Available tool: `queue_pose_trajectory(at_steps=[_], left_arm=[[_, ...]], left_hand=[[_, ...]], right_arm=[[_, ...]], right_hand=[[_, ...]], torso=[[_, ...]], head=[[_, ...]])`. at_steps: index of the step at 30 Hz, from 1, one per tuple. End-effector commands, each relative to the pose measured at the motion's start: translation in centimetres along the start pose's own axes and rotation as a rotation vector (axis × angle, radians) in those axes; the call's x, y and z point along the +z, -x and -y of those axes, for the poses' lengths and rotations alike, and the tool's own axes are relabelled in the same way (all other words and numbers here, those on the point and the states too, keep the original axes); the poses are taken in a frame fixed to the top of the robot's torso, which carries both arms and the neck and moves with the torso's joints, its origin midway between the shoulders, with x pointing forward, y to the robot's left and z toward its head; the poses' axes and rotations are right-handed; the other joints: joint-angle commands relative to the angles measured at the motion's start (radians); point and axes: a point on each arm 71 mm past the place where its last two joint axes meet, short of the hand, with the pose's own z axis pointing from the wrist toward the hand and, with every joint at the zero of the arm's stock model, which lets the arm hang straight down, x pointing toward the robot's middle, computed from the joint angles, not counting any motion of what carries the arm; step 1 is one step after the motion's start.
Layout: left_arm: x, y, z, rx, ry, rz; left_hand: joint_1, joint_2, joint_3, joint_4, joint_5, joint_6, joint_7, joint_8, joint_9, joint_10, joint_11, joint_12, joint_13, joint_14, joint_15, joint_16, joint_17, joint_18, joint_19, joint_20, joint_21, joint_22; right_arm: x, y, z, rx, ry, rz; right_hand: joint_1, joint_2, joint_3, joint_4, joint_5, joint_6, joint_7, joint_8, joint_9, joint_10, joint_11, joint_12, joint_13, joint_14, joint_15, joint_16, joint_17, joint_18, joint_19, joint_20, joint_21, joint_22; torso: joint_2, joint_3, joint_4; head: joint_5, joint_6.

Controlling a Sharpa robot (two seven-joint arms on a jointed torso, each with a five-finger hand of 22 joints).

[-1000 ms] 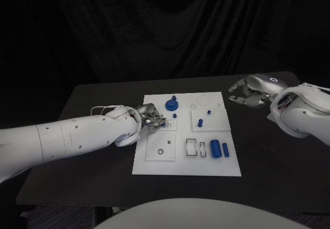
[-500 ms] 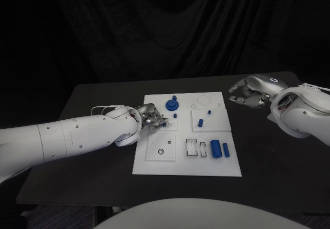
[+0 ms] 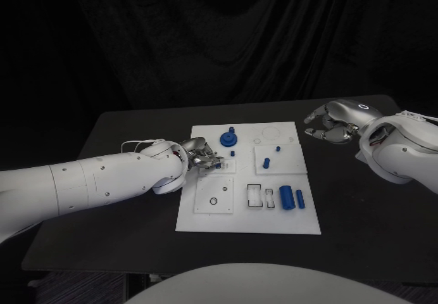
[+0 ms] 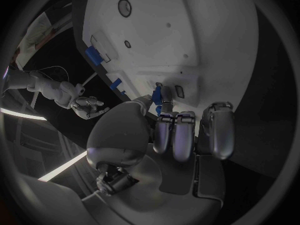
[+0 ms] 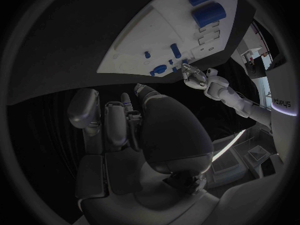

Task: Assemble the parts on the task board

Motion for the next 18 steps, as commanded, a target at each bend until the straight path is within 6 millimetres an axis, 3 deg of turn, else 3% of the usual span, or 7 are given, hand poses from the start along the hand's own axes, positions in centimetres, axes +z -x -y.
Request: queue_pose_trajectory(at_steps=[1,9,14,18], left_arm=[[-0.03,-0.26,0.05,-0.003,-0.007,-0.015],[-0.12,-0.20,-0.21,-0.003,-0.002,-0.016],[-0.14,-0.18,-0.27,-0.003,-0.001,-0.016],[-0.16,-0.18,-0.29,-0.003,0.000,-0.016]], left_hand=[[-0.013,0.000,-0.011,0.001,-0.006,0.008,0.002,-0.003,-0.001,0.103,0.006,0.003,0.263,0.102,0.006,0.003,0.263,0.007,0.002,0.005,-0.006,0.156],[-0.036,0.007,-0.039,0.002,-0.009,0.016,-0.001,0.010,0.020,0.103,0.004,0.003,0.263,0.102,0.005,0.003,0.263,0.007,0.003,0.005,-0.006,0.158],[-0.109,0.032,-0.108,0.003,-0.029,0.018,-0.012,0.062,0.105,0.103,-0.004,0.003,0.263,0.102,-0.001,0.003,0.263,0.006,0.007,-0.001,-0.006,0.163],[-0.129,0.044,-0.132,0.004,-0.038,0.013,-0.013,0.073,0.130,0.103,-0.006,0.003,0.263,0.102,-0.003,0.003,0.263,0.006,0.008,-0.003,-0.006,0.166]], right_arm=[[-0.04,-0.18,0.15,-0.003,-0.020,-0.013],[-0.08,-0.21,0.24,-0.005,-0.025,-0.018],[-0.07,-0.23,0.24,-0.005,-0.025,-0.020],[-0.07,-0.24,0.25,-0.006,-0.026,-0.022]], right_hand=[[0.005,0.002,0.005,0.001,0.004,0.007,0.001,-0.004,-0.002,0.005,0.007,-0.008,0.165,0.035,0.006,-0.004,-0.001,0.005,-0.009,0.002,-0.010,0.075],[0.005,0.002,0.005,0.001,0.004,0.007,0.001,-0.004,-0.002,0.005,0.007,-0.008,0.165,0.035,0.006,-0.004,-0.001,0.005,-0.009,0.002,-0.010,0.075],[0.005,0.002,0.005,0.001,0.004,0.007,0.001,-0.004,-0.002,0.005,0.007,-0.008,0.165,0.035,0.006,-0.004,-0.001,0.005,-0.009,0.002,-0.010,0.075],[0.004,0.002,0.006,0.002,0.004,0.009,0.001,-0.004,-0.002,0.004,0.007,-0.009,0.164,0.035,0.006,-0.007,-0.004,0.005,-0.009,0.003,-0.012,0.075]], torso=[[0.000,0.0002,0.0000],[-0.001,0.0000,-0.0004],[-0.001,-0.0002,-0.0006],[-0.001,-0.0001,-0.0006]], head=[[0.000,0.000],[0.000,0.000],[0.001,0.000],[0.001,0.000]])
